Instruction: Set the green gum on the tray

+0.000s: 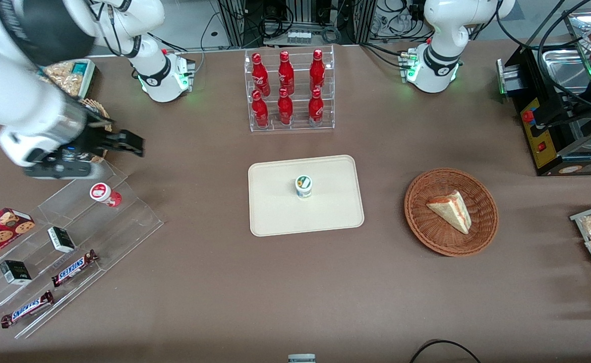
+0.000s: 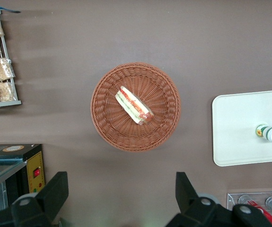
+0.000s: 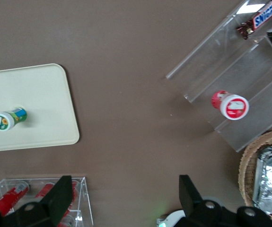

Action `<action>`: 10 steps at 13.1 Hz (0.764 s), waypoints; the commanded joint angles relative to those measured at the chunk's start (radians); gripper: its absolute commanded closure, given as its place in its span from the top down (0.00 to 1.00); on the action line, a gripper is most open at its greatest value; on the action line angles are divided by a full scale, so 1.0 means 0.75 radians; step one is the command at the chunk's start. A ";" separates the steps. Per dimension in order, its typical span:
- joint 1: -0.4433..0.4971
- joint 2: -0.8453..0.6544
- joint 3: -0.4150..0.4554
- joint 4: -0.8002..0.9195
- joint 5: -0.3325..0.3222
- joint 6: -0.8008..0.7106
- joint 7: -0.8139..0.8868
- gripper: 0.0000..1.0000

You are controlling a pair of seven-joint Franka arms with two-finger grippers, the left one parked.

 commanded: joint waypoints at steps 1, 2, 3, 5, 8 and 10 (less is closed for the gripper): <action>-0.074 -0.068 0.014 -0.038 -0.014 -0.054 -0.091 1.00; -0.101 -0.087 0.014 -0.057 -0.014 -0.064 -0.122 1.00; -0.131 -0.109 0.014 -0.075 -0.014 -0.066 -0.142 1.00; -0.203 -0.111 0.028 -0.075 -0.033 -0.068 -0.161 1.00; -0.311 -0.111 0.044 -0.063 -0.047 -0.081 -0.265 1.00; -0.364 -0.113 0.054 -0.071 -0.043 -0.087 -0.294 1.00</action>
